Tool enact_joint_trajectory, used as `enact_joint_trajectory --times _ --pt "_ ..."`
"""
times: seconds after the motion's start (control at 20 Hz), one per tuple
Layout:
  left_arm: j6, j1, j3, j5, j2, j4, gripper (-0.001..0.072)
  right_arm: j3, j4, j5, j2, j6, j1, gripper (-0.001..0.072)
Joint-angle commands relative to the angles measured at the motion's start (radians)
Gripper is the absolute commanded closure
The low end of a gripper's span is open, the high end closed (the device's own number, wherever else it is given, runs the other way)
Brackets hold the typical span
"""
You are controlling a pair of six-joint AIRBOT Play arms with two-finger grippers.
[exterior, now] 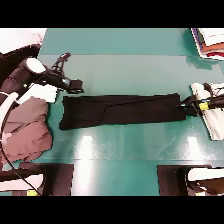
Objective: Fold the shirts.
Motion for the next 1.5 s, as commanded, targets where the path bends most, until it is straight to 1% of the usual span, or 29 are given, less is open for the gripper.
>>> enact_joint_trajectory --times 0.0,0.1,0.15,0.25,0.4,0.55,0.65,0.8,1.0,1.2,1.3,1.35,1.45 --pt "-0.044 -0.123 0.002 0.103 -0.021 0.001 0.0683 0.033 0.025 -0.033 -0.050 -0.019 0.058 0.0427" --pt "-0.073 -0.188 0.005 0.135 -0.060 0.000 0.0683 0.072 0.025 -0.028 -0.039 -0.024 0.080 0.0684" --pt "-0.093 -0.222 0.006 0.165 -0.082 0.000 0.0683 0.088 0.026 -0.023 -0.023 -0.024 0.083 0.0695" --pt "-0.097 -0.283 0.033 0.218 -0.138 -0.011 0.0683 0.120 0.028 0.013 0.031 -0.023 0.096 0.0695" --pt "-0.109 -0.349 0.151 0.198 -0.257 -0.022 0.0683 0.218 0.029 0.106 0.124 -0.017 0.142 0.0695" --pt "-0.142 -0.393 0.259 0.179 -0.358 -0.023 0.0683 0.339 0.029 0.098 0.211 0.049 0.240 0.0695" --pt "-0.142 -0.408 0.304 0.163 -0.402 -0.022 0.0683 0.419 0.028 0.092 0.247 0.072 0.327 0.0695" --pt "-0.147 -0.411 0.312 0.165 -0.427 -0.023 0.0683 0.528 0.028 0.092 0.259 0.137 0.457 0.0695" --pt "-0.146 -0.411 0.312 0.164 -0.433 -0.022 0.0683 0.600 0.029 0.035 0.259 0.145 0.609 0.0695" --pt "-0.146 -0.411 0.312 0.176 -0.433 -0.021 0.0683 0.605 0.029 -0.060 0.259 0.145 0.723 0.0695" --pt "-0.145 -0.398 0.319 0.144 -0.427 -0.011 0.0683 0.605 0.028 -0.111 0.259 0.143 0.775 0.0695" --pt "-0.145 -0.381 0.320 0.121 -0.408 0.006 0.0683 0.605 0.028 -0.132 0.259 0.143 0.799 0.0695" --pt "-0.146 -0.317 0.320 0.083 -0.334 0.097 0.0683 0.605 0.028 -0.181 0.256 0.143 0.860 0.0695"
